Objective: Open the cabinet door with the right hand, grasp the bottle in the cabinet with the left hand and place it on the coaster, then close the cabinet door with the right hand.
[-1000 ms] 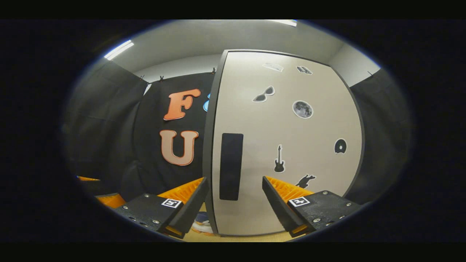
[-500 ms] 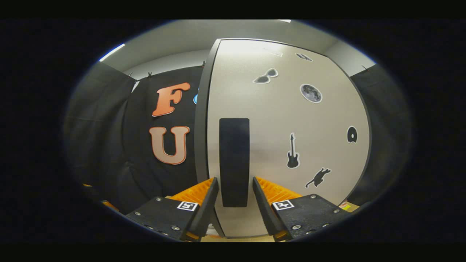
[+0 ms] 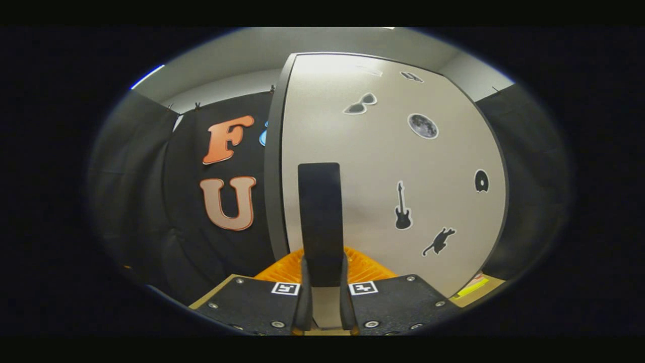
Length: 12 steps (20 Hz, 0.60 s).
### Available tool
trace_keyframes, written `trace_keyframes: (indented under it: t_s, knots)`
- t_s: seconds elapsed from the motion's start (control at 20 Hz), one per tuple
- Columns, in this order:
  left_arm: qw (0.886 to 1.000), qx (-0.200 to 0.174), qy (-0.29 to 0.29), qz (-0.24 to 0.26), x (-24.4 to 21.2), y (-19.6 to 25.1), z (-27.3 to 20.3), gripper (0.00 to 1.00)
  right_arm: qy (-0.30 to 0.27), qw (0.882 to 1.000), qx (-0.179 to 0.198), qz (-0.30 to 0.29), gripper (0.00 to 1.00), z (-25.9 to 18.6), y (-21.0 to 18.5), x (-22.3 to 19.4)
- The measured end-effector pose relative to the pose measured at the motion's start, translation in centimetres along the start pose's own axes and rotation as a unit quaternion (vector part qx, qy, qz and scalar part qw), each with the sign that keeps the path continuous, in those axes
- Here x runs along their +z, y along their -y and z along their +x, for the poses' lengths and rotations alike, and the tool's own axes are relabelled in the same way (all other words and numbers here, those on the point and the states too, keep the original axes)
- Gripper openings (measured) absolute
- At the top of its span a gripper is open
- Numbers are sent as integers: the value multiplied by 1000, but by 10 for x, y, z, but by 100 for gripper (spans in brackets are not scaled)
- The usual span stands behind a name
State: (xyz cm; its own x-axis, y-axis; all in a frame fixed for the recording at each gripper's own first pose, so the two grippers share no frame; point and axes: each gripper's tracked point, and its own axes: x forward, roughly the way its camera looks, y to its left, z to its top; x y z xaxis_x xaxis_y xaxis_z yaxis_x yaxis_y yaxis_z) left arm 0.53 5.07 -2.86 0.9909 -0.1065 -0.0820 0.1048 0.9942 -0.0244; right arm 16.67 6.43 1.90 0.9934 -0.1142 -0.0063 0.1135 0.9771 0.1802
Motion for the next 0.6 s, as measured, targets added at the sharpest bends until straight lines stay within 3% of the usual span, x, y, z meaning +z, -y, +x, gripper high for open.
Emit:
trace_keyframes:
  t_s: [0.5,0.6]
  knots:
    - [999,42,3,-9,7,-9,-8,98,19,1000,12,7,15,-41,9,8]
    - [999,47,5,-9,9,-6,-9,98,20,1000,20,9,18,-55,12,10]
